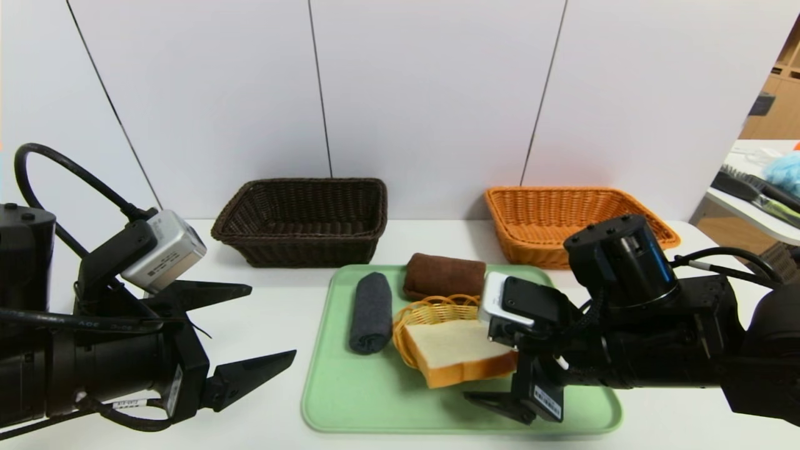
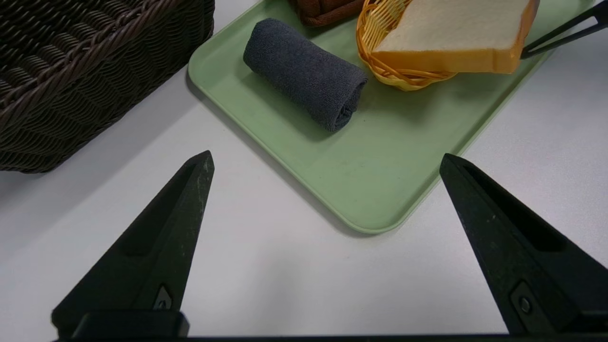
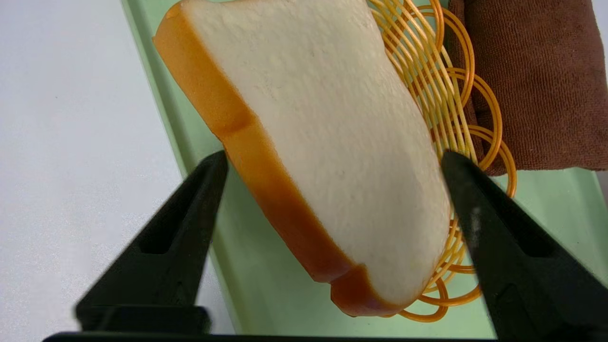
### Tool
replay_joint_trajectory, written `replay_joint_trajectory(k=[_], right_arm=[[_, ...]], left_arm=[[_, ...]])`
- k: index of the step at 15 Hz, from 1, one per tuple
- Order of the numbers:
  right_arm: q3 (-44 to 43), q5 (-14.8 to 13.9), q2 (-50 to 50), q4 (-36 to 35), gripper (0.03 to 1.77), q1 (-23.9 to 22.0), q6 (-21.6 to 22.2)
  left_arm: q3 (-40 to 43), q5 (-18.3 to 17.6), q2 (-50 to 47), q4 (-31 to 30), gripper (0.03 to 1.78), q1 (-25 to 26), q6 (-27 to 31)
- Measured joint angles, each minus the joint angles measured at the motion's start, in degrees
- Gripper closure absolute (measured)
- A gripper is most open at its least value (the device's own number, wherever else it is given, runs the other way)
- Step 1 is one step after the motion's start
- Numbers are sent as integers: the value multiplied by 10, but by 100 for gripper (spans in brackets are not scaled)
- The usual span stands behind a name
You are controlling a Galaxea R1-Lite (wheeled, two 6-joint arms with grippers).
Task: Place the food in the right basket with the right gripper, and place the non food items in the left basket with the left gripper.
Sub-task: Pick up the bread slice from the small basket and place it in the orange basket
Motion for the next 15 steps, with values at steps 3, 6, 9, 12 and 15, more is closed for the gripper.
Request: replay_joint_trajectory(k=[3, 6, 9, 12, 15], right_arm=[[2, 0, 1, 0, 77, 0, 0], [2, 0, 1, 0, 105, 0, 0], [2, 1, 0, 0, 151, 0, 0], [-1, 1, -1, -2, 151, 0, 1], [-3, 1, -2, -2, 151, 1, 1]], left_arm=[[1, 0, 0, 0, 12, 0, 0], [0, 0, 0, 0, 12, 0, 0], [1, 0, 0, 0, 12, 0, 0], [1, 0, 0, 0, 12, 0, 1], [0, 1, 0, 0, 12, 0, 2]])
